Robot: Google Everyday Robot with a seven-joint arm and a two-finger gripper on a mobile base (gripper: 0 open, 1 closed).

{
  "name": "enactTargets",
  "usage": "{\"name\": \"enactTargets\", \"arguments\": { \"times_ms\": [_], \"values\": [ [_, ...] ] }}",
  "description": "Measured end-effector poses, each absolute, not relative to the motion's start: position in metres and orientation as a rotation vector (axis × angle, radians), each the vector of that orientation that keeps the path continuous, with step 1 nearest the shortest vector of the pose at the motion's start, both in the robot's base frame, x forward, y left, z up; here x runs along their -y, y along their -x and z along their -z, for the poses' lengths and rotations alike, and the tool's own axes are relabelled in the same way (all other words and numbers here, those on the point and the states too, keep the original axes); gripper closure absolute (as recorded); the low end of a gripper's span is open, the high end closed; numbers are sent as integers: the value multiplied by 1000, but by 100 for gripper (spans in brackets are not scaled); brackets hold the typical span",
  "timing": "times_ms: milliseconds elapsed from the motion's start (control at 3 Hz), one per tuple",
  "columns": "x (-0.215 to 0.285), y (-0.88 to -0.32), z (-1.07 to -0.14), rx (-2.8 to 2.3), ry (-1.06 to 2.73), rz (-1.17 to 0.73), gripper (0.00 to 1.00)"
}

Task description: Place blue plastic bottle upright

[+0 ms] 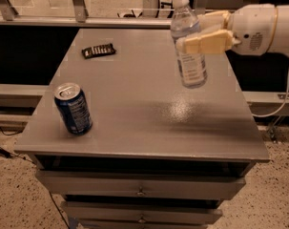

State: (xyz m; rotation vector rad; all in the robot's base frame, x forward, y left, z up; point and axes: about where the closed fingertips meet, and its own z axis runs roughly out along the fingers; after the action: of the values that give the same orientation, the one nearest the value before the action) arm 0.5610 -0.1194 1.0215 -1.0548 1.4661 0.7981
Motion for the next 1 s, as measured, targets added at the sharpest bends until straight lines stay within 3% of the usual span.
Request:
{"name": "enactTargets", "arguments": {
  "times_ms": [333, 1000],
  "values": [
    [100, -546, -1006, -1292, 1018, -935, 100],
    [90, -540, -990, -1209, 989, -1013, 100]
  ]
}}
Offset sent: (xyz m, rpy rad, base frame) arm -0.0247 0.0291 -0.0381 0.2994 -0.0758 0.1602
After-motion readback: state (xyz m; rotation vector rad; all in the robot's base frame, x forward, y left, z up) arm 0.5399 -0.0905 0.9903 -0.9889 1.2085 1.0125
